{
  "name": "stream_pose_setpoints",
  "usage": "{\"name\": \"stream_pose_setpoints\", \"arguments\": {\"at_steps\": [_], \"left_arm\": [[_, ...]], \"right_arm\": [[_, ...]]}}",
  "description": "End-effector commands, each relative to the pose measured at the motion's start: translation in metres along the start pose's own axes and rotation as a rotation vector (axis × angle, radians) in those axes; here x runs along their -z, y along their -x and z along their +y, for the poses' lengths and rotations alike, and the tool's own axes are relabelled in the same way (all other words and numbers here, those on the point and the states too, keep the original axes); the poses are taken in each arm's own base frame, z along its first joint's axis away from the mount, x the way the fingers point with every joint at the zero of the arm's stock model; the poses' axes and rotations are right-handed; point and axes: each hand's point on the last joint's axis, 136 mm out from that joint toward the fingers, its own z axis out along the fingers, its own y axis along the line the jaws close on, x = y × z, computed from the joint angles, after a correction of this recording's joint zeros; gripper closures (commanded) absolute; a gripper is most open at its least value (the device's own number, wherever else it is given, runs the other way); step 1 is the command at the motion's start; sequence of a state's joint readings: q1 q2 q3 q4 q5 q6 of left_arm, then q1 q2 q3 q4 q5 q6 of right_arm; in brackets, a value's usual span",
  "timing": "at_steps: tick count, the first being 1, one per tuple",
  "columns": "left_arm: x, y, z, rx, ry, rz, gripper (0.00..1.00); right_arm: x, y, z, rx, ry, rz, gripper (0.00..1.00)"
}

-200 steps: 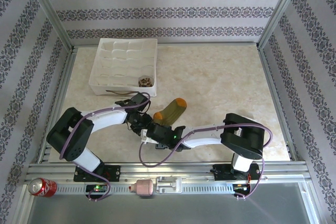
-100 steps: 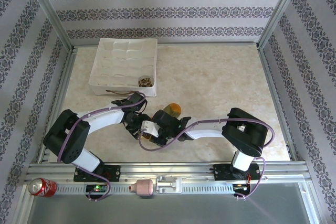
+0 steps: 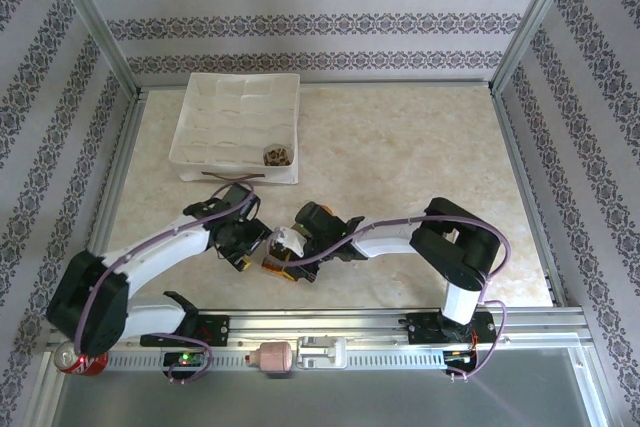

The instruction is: Roll the socks

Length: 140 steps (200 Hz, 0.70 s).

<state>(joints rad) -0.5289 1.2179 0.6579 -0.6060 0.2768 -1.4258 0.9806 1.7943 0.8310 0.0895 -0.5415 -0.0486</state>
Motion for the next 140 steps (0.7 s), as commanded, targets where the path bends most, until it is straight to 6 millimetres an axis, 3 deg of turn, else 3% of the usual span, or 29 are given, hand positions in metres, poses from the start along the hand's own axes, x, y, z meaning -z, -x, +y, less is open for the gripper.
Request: {"name": "stream_pose_setpoints", "arguments": {"at_steps": [1,45,86,140], "left_arm": [[0.0,-0.016,0.016,-0.003,0.022,0.07,0.29],[0.001,-0.017,0.001,0.001,-0.053,0.082,0.33],[0.003,-0.035,0.004,-0.013,-0.084,0.158,0.42],[-0.018,-0.047,-0.01,-0.003,-0.17,0.184,0.43]], "right_arm": [[-0.001,-0.11,-0.024,-0.306,-0.12,0.338,1.0],[-0.001,-0.108,-0.022,-0.321,-0.107,0.348,1.0],[-0.003,-0.108,-0.022,-0.406,-0.062,0.351,1.0],[-0.001,-0.109,-0.025,-0.483,-0.021,0.334,1.0]]}}
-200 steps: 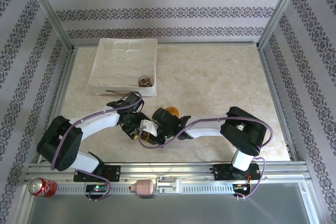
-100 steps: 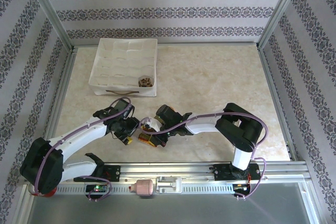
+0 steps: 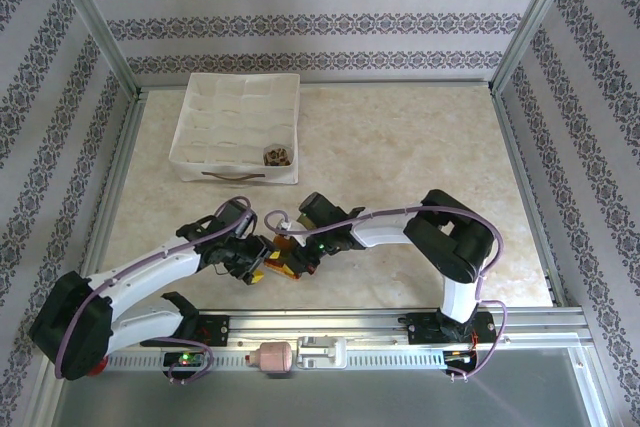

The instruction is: Roll the socks

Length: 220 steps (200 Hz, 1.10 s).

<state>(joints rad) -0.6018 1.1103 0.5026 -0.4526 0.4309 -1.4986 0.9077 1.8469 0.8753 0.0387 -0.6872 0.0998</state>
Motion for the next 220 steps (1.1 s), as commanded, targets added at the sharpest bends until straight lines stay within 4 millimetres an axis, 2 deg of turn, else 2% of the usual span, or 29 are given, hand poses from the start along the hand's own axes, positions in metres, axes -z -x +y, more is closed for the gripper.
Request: {"name": "stream_pose_setpoints", "arguments": {"at_steps": [1,30,45,75,86,93,105,118,133,139,151,163,181,197,220], "left_arm": [[-0.011,-0.002,-0.018,0.014,-0.068,0.011,0.43],[-0.03,0.005,-0.017,0.054,-0.074,-0.009,0.42],[-0.039,0.009,-0.009,0.1,-0.065,-0.02,0.46],[-0.051,0.005,0.024,0.157,0.061,0.007,0.74],[-0.052,0.003,0.03,0.163,0.096,0.008,0.9],[-0.053,0.002,0.031,0.166,0.113,0.013,1.0],[-0.055,0.0,0.035,0.179,0.154,0.025,1.0],[-0.056,-0.002,0.039,0.193,0.204,0.035,1.0],[-0.055,-0.001,0.044,0.206,0.265,0.026,1.0],[-0.053,0.0,0.046,0.208,0.287,0.016,1.0],[-0.051,0.001,0.05,0.211,0.33,0.002,1.0],[-0.051,0.001,0.05,0.212,0.354,0.003,1.0],[-0.052,0.001,0.05,0.209,0.387,0.011,1.0],[-0.052,0.0,0.05,0.208,0.406,0.014,1.0],[-0.052,0.001,0.05,0.204,0.422,0.02,1.0]], "right_arm": [[-0.003,-0.102,-0.043,-0.27,-0.156,0.285,1.0],[-0.004,-0.102,-0.045,-0.274,-0.154,0.259,1.0],[-0.004,-0.101,-0.046,-0.265,-0.156,0.233,1.0],[-0.001,-0.091,-0.053,-0.21,-0.207,0.18,1.0],[0.004,-0.083,-0.055,-0.168,-0.235,0.147,1.0],[0.009,-0.073,-0.053,-0.127,-0.252,0.111,0.92],[0.022,-0.053,-0.046,-0.018,-0.294,0.031,0.74],[0.042,-0.031,-0.03,0.153,-0.378,-0.08,0.63],[0.063,-0.017,-0.008,0.352,-0.506,-0.198,0.44],[0.072,-0.014,-0.006,0.397,-0.582,-0.236,0.38],[0.078,-0.016,0.0,0.445,-0.657,-0.252,0.34],[0.074,-0.023,0.005,0.502,-0.72,-0.222,0.32],[0.069,-0.027,0.001,0.606,-0.871,-0.169,0.31],[0.067,-0.018,-0.001,0.672,-0.962,-0.14,0.31],[0.06,-0.004,0.001,0.751,-1.007,-0.109,0.32]]}}
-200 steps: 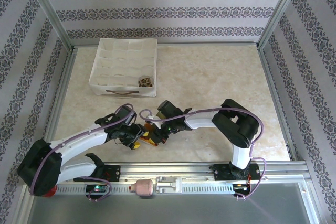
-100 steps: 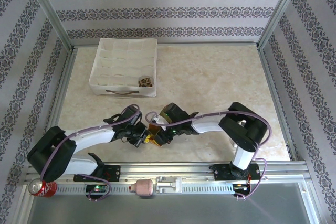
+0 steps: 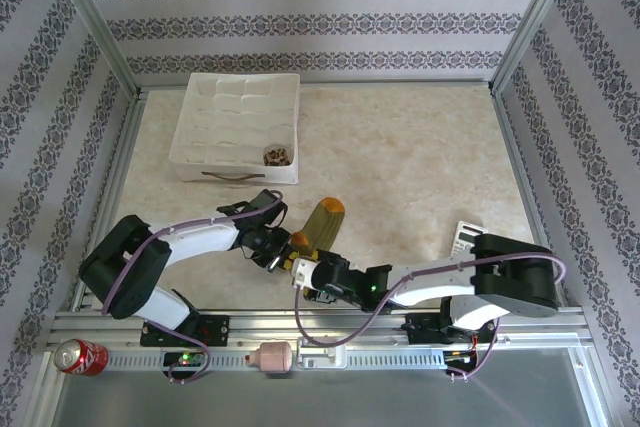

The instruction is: Roll the socks

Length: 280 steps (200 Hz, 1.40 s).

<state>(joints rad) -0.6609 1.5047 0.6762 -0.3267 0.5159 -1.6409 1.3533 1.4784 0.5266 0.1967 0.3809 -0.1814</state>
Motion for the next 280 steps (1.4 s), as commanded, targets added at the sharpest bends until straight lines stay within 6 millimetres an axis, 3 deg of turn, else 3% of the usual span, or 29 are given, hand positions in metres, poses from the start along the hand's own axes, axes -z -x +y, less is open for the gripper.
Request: {"name": "stream_pose_setpoints", "arguments": {"at_steps": [1,42,83,106,129,171,196,229,280], "left_arm": [[-0.009,0.023,0.08,0.098,0.302,-0.101,1.0],[-0.008,0.027,0.077,0.095,0.309,-0.097,1.0],[-0.003,0.034,0.072,0.105,0.291,-0.101,1.0],[0.001,0.037,0.068,0.109,0.261,-0.098,1.0],[0.003,0.038,0.061,0.113,0.212,-0.073,0.98],[0.013,0.037,0.036,0.145,0.077,-0.004,0.47],[0.032,0.039,0.027,0.142,0.04,0.021,0.28],[0.053,0.036,0.015,0.085,-0.023,0.039,0.25],[0.064,0.026,0.0,-0.021,-0.121,0.052,0.31]], "right_arm": [[-0.002,0.021,-0.031,0.11,-0.204,0.009,0.32],[-0.015,0.029,-0.021,0.215,-0.202,0.038,0.42],[-0.032,0.002,-0.013,0.161,-0.151,0.161,0.84],[-0.037,-0.022,-0.012,0.032,-0.084,0.233,1.0],[-0.041,-0.039,-0.006,-0.099,0.023,0.271,1.0],[-0.041,-0.053,0.019,-0.252,0.232,0.249,1.0],[-0.043,-0.063,0.026,-0.335,0.323,0.257,1.0],[-0.045,-0.077,0.028,-0.45,0.396,0.298,1.0],[-0.042,-0.094,0.028,-0.624,0.443,0.33,1.0]]}}
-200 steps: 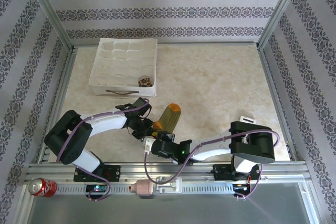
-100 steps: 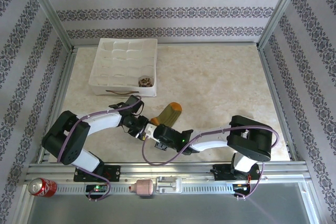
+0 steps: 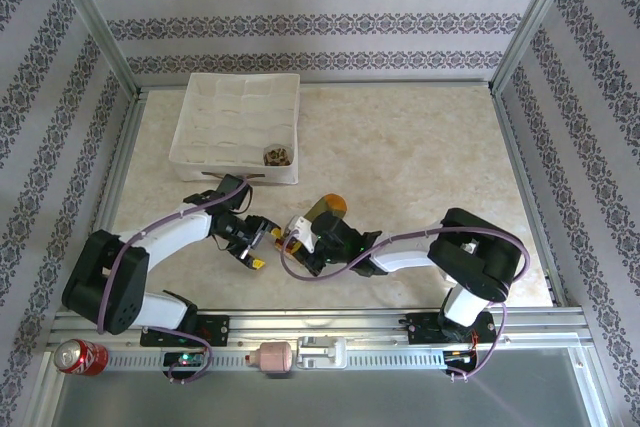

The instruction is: Roll the socks

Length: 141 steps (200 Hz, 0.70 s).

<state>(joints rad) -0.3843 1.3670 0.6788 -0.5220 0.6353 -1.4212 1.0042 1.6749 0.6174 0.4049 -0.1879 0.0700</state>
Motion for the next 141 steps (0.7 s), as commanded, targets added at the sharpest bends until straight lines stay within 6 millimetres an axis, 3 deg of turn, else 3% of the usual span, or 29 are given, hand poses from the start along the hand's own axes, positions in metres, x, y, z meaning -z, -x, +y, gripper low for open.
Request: {"name": "stream_pose_setpoints", "arguments": {"at_steps": [1,44,74,123,141], "left_arm": [[0.007,-0.009,-0.004,-0.061,-0.041,0.023,0.31],[-0.006,-0.021,-0.036,-0.191,-0.134,0.06,0.3],[-0.029,-0.021,-0.033,-0.209,-0.086,0.072,0.34],[-0.056,-0.007,-0.03,-0.207,-0.027,0.038,0.54],[-0.066,-0.006,-0.018,-0.19,0.03,0.047,0.67]], "right_arm": [[0.011,-0.129,-0.002,-0.199,0.018,0.408,1.0],[0.014,-0.127,0.001,-0.312,0.092,0.372,1.0],[0.017,-0.124,-0.004,-0.384,0.128,0.358,1.0],[0.013,-0.124,-0.004,-0.481,0.186,0.378,1.0],[0.011,-0.127,-0.007,-0.499,0.182,0.394,1.0]]}}
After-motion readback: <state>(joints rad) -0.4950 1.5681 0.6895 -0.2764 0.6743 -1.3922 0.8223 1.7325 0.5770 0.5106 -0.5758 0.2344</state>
